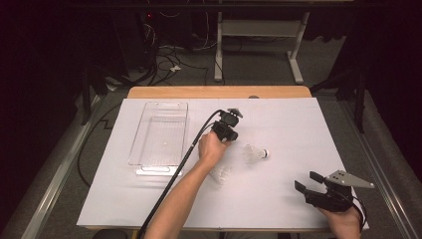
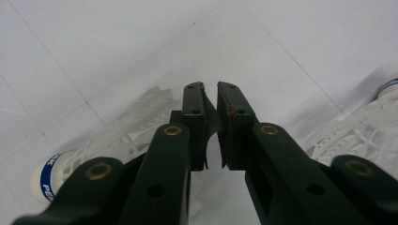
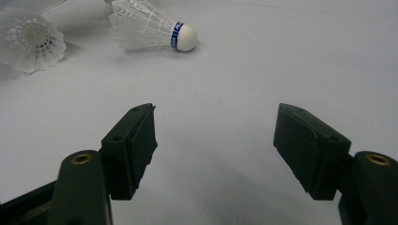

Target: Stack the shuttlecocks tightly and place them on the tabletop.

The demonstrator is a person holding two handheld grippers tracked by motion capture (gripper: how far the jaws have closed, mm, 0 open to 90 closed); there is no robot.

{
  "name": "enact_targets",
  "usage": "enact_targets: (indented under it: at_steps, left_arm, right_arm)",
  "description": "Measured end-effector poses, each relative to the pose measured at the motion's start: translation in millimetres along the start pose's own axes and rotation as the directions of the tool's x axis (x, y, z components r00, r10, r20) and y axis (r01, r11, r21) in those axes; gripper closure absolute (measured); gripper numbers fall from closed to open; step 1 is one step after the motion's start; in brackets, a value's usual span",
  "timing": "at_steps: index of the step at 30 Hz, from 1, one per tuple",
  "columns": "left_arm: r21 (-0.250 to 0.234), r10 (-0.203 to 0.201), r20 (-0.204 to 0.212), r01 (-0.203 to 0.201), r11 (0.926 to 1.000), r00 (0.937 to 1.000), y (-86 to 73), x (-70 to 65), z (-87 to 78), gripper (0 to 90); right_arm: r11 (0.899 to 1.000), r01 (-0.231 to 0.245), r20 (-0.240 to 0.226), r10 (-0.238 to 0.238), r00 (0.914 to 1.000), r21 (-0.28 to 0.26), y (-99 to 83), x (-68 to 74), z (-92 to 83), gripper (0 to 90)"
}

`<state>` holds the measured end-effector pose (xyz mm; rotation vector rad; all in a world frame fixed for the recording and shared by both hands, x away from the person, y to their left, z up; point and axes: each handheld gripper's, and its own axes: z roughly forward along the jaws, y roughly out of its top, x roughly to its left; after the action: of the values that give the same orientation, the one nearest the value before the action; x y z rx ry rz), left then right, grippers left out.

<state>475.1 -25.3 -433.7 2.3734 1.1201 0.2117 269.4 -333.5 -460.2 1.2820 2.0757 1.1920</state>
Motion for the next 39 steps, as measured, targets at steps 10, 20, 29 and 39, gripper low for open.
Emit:
enact_targets:
  at_steps: [10,20,29,39]
  left_arm:
    - [-0.008,0.007,0.013,-0.006,0.9999,0.9999,0.2,-1.8,0.6,77.2]
    - [-0.029,0.011,0.037,-0.009,0.9995,0.9993,0.3,-2.7,-3.5,69.9]
    - [-0.046,0.014,0.059,-0.011,0.9989,0.9981,0.0,-2.8,-8.3,64.8]
    - [-0.071,0.029,0.075,-0.024,0.9972,0.9967,-0.9,-6.1,-16.6,62.2]
  right_arm:
    - [1.000,0.004,-0.003,-0.004,1.0000,0.001,0.1,0.3,0.4,30.5]
    - [1.000,0.004,-0.001,-0.004,1.0000,0.003,0.1,0.3,0.6,30.4]
    - [1.000,0.003,-0.004,-0.003,1.0000,0.006,0.0,0.2,1.0,30.5]
    - [1.000,0.004,-0.002,-0.004,1.0000,0.007,0.0,0.2,1.2,30.5]
